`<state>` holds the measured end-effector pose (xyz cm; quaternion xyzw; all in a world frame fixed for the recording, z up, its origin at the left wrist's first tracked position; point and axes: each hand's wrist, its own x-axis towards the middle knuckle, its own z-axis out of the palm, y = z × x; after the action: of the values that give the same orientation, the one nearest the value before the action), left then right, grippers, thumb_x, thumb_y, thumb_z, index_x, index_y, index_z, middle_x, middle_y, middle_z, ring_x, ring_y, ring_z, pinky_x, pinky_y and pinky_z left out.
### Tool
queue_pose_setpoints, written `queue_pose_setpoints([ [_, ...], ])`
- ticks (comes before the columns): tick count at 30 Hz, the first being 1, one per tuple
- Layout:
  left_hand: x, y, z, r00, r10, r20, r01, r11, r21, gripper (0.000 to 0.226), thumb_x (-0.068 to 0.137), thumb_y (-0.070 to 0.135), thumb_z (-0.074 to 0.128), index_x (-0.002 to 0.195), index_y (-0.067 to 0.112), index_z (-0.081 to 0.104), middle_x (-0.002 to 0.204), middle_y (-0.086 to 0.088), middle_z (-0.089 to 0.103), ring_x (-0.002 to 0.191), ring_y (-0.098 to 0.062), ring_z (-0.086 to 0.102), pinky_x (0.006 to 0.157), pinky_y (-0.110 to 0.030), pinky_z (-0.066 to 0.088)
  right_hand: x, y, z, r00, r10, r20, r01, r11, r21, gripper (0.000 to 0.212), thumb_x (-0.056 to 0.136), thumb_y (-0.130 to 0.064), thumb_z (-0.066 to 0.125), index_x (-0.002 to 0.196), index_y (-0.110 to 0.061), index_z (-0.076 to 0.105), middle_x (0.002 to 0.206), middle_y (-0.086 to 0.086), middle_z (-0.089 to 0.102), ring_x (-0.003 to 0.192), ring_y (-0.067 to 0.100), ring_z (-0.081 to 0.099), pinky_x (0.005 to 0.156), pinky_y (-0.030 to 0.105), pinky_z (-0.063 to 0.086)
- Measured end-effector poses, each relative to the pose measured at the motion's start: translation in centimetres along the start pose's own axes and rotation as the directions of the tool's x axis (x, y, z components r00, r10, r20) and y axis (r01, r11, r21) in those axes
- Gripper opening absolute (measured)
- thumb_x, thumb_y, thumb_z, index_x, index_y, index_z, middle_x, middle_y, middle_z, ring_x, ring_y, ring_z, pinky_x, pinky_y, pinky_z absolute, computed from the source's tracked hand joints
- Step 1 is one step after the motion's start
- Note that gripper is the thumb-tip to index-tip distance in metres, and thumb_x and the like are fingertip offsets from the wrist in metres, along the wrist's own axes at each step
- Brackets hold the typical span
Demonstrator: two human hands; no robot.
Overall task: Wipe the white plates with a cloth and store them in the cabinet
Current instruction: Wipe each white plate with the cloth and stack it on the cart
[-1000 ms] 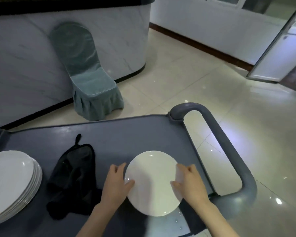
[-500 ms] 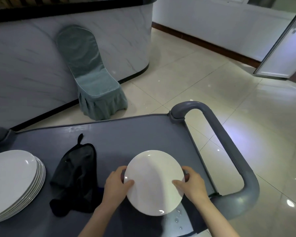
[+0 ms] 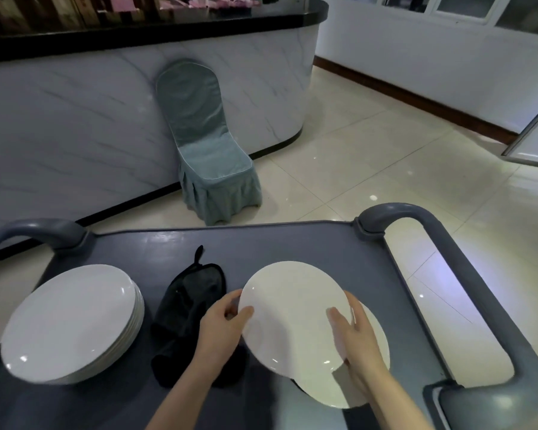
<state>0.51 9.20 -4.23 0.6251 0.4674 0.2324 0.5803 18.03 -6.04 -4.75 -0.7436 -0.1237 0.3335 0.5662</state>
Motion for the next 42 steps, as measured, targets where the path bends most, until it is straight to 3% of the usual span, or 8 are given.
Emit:
queue_pose_setpoints([
  [8, 4.0, -1.3, -6.4, 1.000, -0.002, -0.001, 0.002, 0.993, 0.118, 0.021, 0.094, 0.018, 0.060, 0.109, 0.026, 0.072, 0.084, 0.006, 0.074, 0.076, -0.012, 0.069, 0.069, -0.021, 0.053, 0.2, -1.9, 5.4, 0.982, 0.030, -0.186, 0.000, 0.988, 0.156, 0.035, 0.102, -0.014, 0.047, 0.106, -0.042, 0.067, 0.109, -0.013, 0.071, 0.098, 0.006, 0.068, 0.073, 0.024, 0.051],
  [12, 7.5, -3.3, -8.4, 0.979, 0.108, -0.173, -0.007, 0.865, 0.502, 0.037, 0.089, 0.024, 0.067, 0.125, 0.019, 0.061, 0.104, 0.000, 0.055, 0.092, -0.018, 0.058, 0.083, -0.027, 0.044, 0.7, -2.1, 6.3, 0.972, 0.038, -0.233, -0.006, 0.991, 0.136, 0.035, 0.102, -0.014, 0.048, 0.102, -0.044, 0.066, 0.110, -0.013, 0.070, 0.098, 0.005, 0.067, 0.079, 0.028, 0.050],
  [21, 11.4, -4.2, -5.6, 0.980, 0.102, 0.173, -0.200, 0.499, 0.843, 0.052, 0.090, 0.055, 0.054, 0.131, 0.022, 0.052, 0.130, 0.000, 0.048, 0.119, -0.021, 0.044, 0.090, -0.033, 0.042, 1.5, -1.6, 6.7, 0.960, 0.039, -0.276, -0.020, 0.997, 0.072, 0.038, 0.102, -0.014, 0.049, 0.106, -0.049, 0.063, 0.115, -0.018, 0.067, 0.108, 0.011, 0.065, 0.096, 0.038, 0.050],
  [25, 10.8, -4.3, -4.8, 0.982, 0.073, 0.177, -0.191, 0.354, 0.915, 0.039, 0.093, 0.028, 0.057, 0.130, 0.025, 0.045, 0.135, -0.001, 0.042, 0.122, -0.025, 0.041, 0.093, -0.038, 0.039, 1.9, -1.3, 6.9, 0.959, 0.033, -0.283, -0.016, 0.998, 0.062, 0.034, 0.102, -0.015, 0.050, 0.120, -0.041, 0.062, 0.125, -0.010, 0.066, 0.114, 0.016, 0.062, 0.102, 0.041, 0.048],
  [28, 10.4, -4.3, -5.3, 0.971, 0.181, 0.155, -0.218, 0.419, 0.881, 0.016, 0.095, 0.018, 0.051, 0.109, 0.026, 0.054, 0.120, 0.005, 0.051, 0.107, -0.019, 0.047, 0.081, -0.031, 0.034, 2.1, -1.0, 6.8, 0.959, 0.031, -0.283, -0.013, 0.998, 0.066, 0.035, 0.102, -0.015, 0.050, 0.129, -0.034, 0.061, 0.128, -0.009, 0.065, 0.117, 0.017, 0.061, 0.106, 0.044, 0.046],
  [32, 10.0, -4.3, -7.3, 0.966, 0.260, -0.003, -0.198, 0.742, 0.641, 0.009, 0.098, 0.015, 0.050, 0.092, 0.022, 0.048, 0.086, 0.003, 0.061, 0.076, -0.019, 0.055, 0.066, -0.034, 0.042, 2.3, -1.1, 6.6, 0.956, 0.024, -0.293, -0.006, 0.998, 0.063, 0.034, 0.102, -0.015, 0.049, 0.126, -0.036, 0.062, 0.126, -0.009, 0.065, 0.116, 0.017, 0.061, 0.103, 0.041, 0.047],
  [37, 8.6, -2.2, -7.9, 0.990, 0.047, -0.135, -0.034, 0.994, 0.102, 0.011, 0.101, 0.018, 0.047, 0.093, 0.025, 0.042, 0.081, 0.000, 0.058, 0.069, -0.014, 0.051, 0.060, -0.027, 0.040, 2.1, -1.4, 6.7, 0.955, -0.009, -0.296, 0.016, 1.000, 0.023, 0.033, 0.101, -0.018, 0.049, 0.121, -0.041, 0.062, 0.121, -0.010, 0.066, 0.110, 0.015, 0.062, 0.094, 0.036, 0.048],
  [42, 5.9, 2.6, -8.5, 0.961, 0.110, 0.254, -0.065, 0.982, -0.177, 0.012, 0.089, 0.024, 0.054, 0.082, 0.027, 0.045, 0.069, 0.006, 0.041, 0.062, -0.007, 0.038, 0.061, -0.024, 0.033, 1.9, -2.0, 7.2, 0.969, -0.057, -0.242, 0.056, 0.998, -0.010, 0.031, 0.102, -0.016, 0.050, 0.122, -0.036, 0.061, 0.124, -0.009, 0.064, 0.113, 0.017, 0.060, 0.099, 0.037, 0.046],
])
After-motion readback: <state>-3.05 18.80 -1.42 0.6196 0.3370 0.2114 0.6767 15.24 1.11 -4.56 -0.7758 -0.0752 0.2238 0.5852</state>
